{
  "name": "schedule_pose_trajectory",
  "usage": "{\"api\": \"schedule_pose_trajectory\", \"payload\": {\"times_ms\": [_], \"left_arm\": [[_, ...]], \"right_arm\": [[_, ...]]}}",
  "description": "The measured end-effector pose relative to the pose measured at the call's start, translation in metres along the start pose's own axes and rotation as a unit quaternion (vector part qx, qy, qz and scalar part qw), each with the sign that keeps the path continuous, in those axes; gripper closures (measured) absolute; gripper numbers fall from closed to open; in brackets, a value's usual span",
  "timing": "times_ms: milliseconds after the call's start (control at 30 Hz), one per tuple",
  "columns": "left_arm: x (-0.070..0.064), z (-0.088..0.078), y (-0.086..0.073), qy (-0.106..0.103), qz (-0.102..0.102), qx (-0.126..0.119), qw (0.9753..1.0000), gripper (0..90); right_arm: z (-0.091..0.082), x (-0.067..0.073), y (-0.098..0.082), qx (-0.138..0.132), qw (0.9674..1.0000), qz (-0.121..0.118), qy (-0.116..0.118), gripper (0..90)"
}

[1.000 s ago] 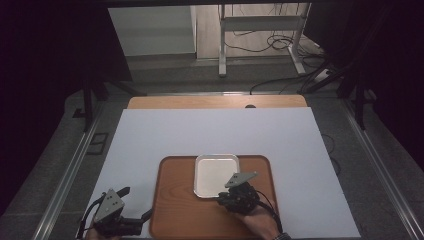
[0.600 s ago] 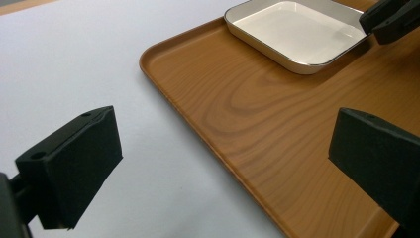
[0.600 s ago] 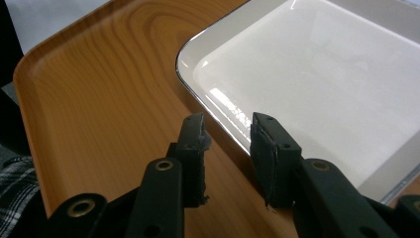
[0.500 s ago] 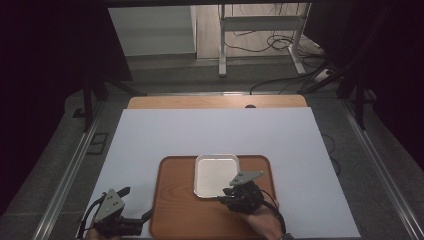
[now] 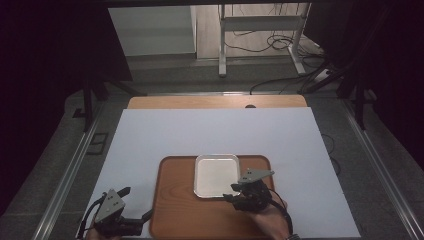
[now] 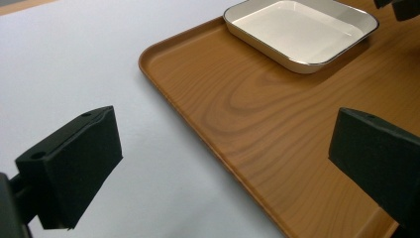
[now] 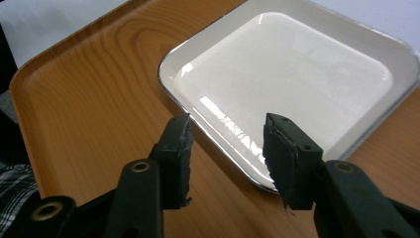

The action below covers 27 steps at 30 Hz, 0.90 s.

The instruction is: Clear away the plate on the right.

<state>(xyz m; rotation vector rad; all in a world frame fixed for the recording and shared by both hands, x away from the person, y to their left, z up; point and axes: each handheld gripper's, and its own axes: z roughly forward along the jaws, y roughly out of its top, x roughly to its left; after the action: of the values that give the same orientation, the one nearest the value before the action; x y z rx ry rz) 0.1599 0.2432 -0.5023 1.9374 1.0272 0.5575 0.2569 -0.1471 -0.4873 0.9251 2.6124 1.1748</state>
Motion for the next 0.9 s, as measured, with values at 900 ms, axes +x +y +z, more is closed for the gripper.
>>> {"api": "schedule_pose_trajectory", "payload": {"times_ms": [900], "left_arm": [[-0.001,0.000,0.000,-0.001,0.004,-0.002,1.0000,0.0]], "right_arm": [[-0.019,-0.012,-0.005,-0.018,0.9996,0.000,-0.023,29.6]]}}
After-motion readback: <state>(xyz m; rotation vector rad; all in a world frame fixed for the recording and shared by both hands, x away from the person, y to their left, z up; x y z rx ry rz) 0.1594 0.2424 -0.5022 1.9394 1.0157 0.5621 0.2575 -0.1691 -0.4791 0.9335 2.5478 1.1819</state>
